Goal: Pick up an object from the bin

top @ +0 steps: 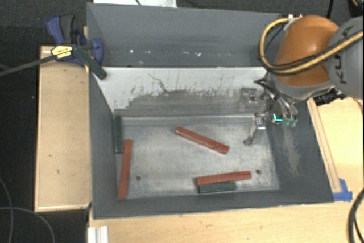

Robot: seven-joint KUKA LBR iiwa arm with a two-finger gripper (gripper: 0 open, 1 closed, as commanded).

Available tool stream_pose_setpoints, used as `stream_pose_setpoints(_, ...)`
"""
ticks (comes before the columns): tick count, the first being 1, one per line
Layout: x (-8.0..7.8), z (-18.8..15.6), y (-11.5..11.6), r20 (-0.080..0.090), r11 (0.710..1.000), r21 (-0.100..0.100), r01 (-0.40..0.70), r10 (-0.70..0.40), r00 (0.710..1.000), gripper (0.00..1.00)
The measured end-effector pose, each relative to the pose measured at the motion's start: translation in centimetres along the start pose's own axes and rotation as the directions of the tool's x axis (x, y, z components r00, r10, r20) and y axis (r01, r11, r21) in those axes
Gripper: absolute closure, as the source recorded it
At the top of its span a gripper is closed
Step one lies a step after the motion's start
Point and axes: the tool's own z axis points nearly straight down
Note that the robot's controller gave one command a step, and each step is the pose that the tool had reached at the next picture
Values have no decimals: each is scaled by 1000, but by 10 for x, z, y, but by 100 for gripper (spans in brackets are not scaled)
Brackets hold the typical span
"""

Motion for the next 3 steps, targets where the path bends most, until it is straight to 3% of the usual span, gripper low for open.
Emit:
stream_pose_setpoints(1,-3,89,37,0,996,-1,91,-91,996,0)
stream_pose_setpoints(2,-6,83,35,7,996,1,89,-89,996,100)
stream_pose_setpoints(3,-7,51,96,11,985,-5,-171,171,985,100)
